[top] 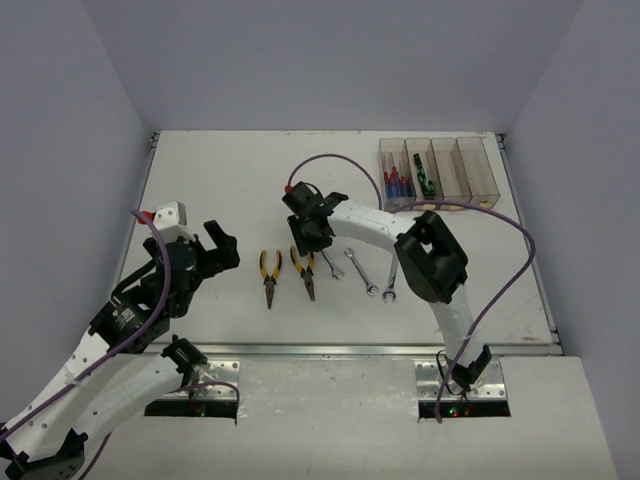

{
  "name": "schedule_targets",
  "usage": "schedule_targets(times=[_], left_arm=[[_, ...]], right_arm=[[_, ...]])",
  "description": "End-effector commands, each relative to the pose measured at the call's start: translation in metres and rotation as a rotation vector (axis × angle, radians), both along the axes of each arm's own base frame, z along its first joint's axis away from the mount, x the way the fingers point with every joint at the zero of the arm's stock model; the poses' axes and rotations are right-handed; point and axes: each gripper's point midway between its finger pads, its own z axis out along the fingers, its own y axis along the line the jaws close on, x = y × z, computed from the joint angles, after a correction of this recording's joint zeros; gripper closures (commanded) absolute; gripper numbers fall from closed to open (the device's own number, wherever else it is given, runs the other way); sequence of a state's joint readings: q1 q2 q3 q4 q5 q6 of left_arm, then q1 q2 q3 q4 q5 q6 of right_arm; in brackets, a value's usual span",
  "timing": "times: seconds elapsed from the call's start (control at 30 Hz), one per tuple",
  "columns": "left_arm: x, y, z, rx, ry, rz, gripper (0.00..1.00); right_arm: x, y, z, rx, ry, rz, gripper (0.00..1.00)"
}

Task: Sort the tools into containers

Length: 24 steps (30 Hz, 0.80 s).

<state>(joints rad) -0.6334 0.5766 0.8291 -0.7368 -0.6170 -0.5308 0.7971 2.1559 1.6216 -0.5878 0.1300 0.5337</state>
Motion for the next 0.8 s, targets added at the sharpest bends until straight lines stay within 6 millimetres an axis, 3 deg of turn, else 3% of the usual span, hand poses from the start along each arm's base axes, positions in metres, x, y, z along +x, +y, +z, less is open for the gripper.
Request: schedule_targets(times=[0.0,0.2,0.4,0.5,0.63,0.7,0.77], left_arm=[[0.004,-0.001,0.009,-0.019,-0.039,0.0,0.0],[0.003,-0.001,0.011,-0.024,-0.046,-0.001,0.0],[0.004,-0.002,0.01,-0.021,-0.043,-0.004,0.0],[0.004,-0.002,0.01,-0.021,-0.043,-0.007,0.0],[0.003,-0.002,0.01,-0.022,-0.045,-0.007,0.0],[0.003,-0.001,0.011,-0.025,-0.049,-0.005,0.0],[0.002,-0.001,0.012,-0.027,-0.051,-0.003,0.0]], right_arm=[[0.012,0.007,-0.011,-0.025,-0.012,-0.027,0.63],[0.012,0.0,-0.03,-0.087,-0.01,-0.052,0.78],[0.003,-0.002,-0.027,-0.08,-0.012,-0.063,0.99],[0.003,0.003,-0.009,-0.027,-0.025,-0.067,1.0],[0.01,0.012,0.035,0.071,-0.082,-0.063,1.0],[0.018,0.01,0.06,0.115,-0.115,-0.066,1.0],[0.025,0.004,0.069,0.125,-0.131,-0.079,1.0]])
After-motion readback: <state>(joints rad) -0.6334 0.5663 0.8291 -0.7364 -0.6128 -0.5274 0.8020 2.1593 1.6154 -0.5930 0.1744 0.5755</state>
